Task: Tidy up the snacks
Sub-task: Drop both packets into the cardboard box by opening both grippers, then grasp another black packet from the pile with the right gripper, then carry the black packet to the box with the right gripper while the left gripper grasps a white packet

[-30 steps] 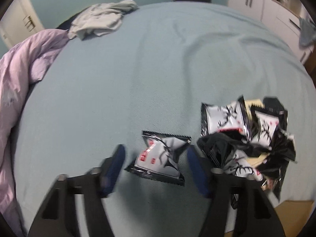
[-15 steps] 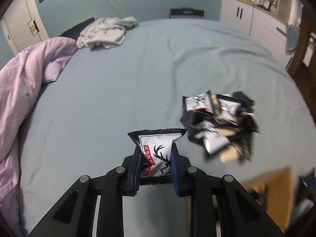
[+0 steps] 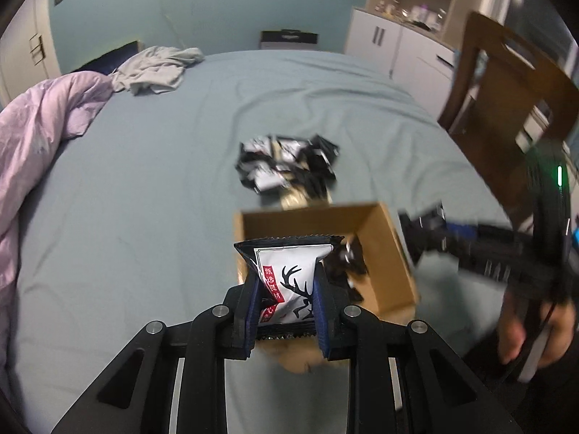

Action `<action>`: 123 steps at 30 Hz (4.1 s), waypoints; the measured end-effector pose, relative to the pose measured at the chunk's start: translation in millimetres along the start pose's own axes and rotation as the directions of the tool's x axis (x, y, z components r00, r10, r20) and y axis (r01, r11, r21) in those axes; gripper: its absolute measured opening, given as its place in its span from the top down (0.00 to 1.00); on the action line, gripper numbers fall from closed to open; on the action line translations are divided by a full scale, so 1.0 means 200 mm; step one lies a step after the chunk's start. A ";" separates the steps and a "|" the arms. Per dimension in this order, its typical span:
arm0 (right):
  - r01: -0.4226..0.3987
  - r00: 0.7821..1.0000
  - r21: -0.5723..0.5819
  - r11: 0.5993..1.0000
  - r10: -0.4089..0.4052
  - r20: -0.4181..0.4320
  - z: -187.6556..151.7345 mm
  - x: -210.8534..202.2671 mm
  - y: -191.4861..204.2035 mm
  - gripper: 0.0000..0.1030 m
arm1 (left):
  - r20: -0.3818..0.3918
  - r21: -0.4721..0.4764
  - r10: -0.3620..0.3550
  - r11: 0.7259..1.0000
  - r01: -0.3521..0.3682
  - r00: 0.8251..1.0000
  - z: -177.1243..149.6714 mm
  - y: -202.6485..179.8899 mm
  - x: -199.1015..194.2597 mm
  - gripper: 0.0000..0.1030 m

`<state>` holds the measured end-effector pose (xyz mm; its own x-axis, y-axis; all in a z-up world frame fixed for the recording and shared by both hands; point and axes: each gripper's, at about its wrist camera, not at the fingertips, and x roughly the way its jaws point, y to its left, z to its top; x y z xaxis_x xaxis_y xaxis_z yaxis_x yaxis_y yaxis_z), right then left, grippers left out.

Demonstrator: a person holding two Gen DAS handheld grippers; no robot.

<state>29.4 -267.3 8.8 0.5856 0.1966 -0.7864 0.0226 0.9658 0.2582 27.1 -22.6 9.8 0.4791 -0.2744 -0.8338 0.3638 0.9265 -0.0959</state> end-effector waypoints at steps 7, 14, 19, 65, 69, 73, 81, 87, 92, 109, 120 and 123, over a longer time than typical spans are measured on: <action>-0.001 1.000 0.014 1.000 0.001 -0.007 0.00 0.00 -0.02 0.68 | -0.099 0.048 0.001 0.999 0.003 0.995 -0.08 -0.06 0.16 0.76; -0.017 0.999 -0.014 1.000 0.016 -0.040 0.01 0.03 0.01 0.68 | -0.139 0.079 0.003 0.997 0.008 0.990 -0.12 -0.11 0.26 0.76; -0.015 0.999 -0.028 1.000 0.013 -0.046 0.00 0.05 0.02 0.68 | -0.133 0.056 -0.010 0.998 0.018 0.991 -0.12 -0.08 0.28 0.71; 0.069 0.993 0.051 0.996 -0.073 0.094 0.19 -0.19 -0.12 0.27 | 0.053 -0.103 0.231 0.969 -0.224 0.972 0.02 0.12 0.02 0.20; 0.094 0.993 0.128 0.987 -0.102 0.062 0.22 -0.06 -0.26 0.26 | 0.089 -0.116 0.202 0.975 -0.191 0.975 0.06 0.11 -0.02 0.19; 0.004 0.998 0.206 0.979 0.010 -0.067 0.25 0.16 -0.30 0.26 | 0.076 -0.110 0.195 0.976 -0.186 0.978 0.08 0.11 0.00 0.18; -0.043 0.981 0.133 0.990 0.067 -0.184 0.42 0.50 -0.17 0.27 | 0.028 -0.123 0.156 0.981 -0.151 0.987 0.09 0.12 0.06 0.18; -0.032 0.960 0.042 0.999 0.043 -0.278 0.56 0.74 -0.09 0.27 | 0.014 -0.115 0.152 0.982 -0.149 0.988 0.10 0.12 0.09 0.18; -0.052 0.946 0.007 0.999 0.052 -0.321 0.63 0.91 -0.02 0.27 | -0.008 -0.143 0.111 0.983 -0.111 0.994 0.10 0.15 0.12 0.18; 0.002 0.978 -0.011 1.000 -0.004 -0.209 0.56 0.50 0.05 0.64 | -0.087 -0.207 0.051 0.976 -0.068 0.995 0.42 0.25 0.34 0.18; 0.022 1.000 0.077 0.997 -0.020 -0.021 0.05 -0.01 -0.12 0.64 | -0.321 -0.243 0.026 0.964 -0.108 0.947 0.67 0.25 0.94 0.22; 0.025 0.999 0.121 0.992 -0.021 -0.032 -0.05 0.00 -0.14 0.64 | -0.380 -0.213 0.065 0.965 -0.155 0.923 0.67 0.23 1.06 0.28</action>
<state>21.2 -293.2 -3.9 0.5591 0.1816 -0.8090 0.1347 0.9429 0.3047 251.9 -72.1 -99.0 0.1623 -0.0955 -0.9821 0.1069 0.9911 -0.0788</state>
